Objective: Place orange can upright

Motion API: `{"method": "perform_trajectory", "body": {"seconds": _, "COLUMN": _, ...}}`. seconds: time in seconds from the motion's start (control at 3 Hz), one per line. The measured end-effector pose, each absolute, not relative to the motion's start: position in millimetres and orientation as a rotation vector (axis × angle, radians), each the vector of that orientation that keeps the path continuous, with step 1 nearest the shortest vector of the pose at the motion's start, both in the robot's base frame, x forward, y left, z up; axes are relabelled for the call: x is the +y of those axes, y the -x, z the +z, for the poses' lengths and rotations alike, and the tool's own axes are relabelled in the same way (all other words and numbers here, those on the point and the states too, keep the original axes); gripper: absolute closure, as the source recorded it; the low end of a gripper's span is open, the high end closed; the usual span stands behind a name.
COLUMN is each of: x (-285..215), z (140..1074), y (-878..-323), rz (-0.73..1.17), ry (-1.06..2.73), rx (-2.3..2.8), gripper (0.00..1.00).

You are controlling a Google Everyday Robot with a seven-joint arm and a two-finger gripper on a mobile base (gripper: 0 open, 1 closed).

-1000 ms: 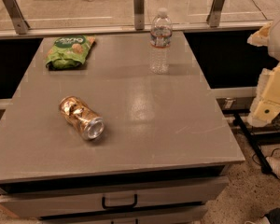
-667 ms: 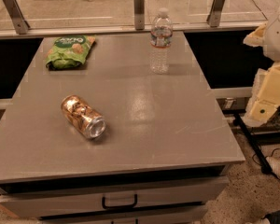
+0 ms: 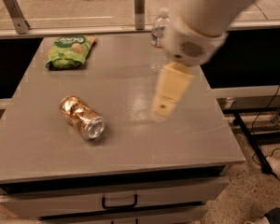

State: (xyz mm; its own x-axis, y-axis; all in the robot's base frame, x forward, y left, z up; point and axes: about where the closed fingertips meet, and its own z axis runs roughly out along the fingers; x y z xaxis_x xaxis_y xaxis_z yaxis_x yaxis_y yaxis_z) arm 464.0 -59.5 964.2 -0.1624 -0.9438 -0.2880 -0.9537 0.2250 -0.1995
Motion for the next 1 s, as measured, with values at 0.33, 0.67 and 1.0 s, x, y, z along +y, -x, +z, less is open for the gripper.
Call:
{"method": "perform_trajectory", "body": {"seconds": 0.33, "x": 41.5, "z": 959.7, "y": -476.9, "rz": 0.105, "ry": 1.783, "rx": 2.102, "gripper": 0.0}}
{"method": "perform_trajectory", "body": {"seconds": 0.67, "x": 60.4, "z": 961.7, "y": -473.8, "rz": 0.134, "ry": 1.727, "rx": 2.147, "gripper": 0.0}}
{"method": "perform_trajectory", "body": {"seconds": 1.0, "x": 59.2, "z": 962.1, "y": -473.7, "rz": 0.133, "ry": 1.724, "rx": 2.149, "gripper": 0.0}}
